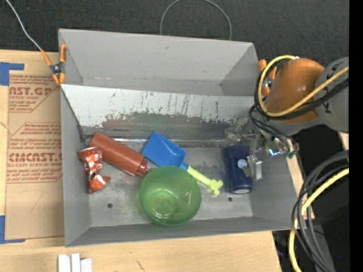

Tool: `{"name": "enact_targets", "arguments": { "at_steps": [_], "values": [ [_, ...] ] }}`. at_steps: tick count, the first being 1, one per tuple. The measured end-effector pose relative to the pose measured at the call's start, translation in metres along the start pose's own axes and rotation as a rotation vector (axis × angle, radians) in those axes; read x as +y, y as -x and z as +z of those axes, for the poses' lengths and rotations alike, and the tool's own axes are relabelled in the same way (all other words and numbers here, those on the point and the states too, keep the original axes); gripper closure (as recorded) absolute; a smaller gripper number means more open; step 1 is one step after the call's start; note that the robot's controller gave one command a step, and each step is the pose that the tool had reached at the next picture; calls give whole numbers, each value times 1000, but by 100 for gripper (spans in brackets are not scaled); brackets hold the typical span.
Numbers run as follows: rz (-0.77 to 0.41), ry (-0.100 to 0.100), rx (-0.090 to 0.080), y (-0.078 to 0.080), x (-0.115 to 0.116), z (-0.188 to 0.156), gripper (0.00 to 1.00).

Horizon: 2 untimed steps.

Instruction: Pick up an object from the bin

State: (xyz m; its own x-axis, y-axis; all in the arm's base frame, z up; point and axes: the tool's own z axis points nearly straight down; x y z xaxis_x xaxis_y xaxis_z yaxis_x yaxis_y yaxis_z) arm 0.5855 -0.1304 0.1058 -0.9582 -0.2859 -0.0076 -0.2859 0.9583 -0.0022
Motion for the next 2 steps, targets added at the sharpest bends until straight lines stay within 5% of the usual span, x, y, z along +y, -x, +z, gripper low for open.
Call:
{"name": "enact_targets", "arguments": {
  "at_steps": [1,2],
  "values": [
    [176,1,5,-5,14,22,0],
    [175,-4,-2,-4,12,19,100]
  ]
}}
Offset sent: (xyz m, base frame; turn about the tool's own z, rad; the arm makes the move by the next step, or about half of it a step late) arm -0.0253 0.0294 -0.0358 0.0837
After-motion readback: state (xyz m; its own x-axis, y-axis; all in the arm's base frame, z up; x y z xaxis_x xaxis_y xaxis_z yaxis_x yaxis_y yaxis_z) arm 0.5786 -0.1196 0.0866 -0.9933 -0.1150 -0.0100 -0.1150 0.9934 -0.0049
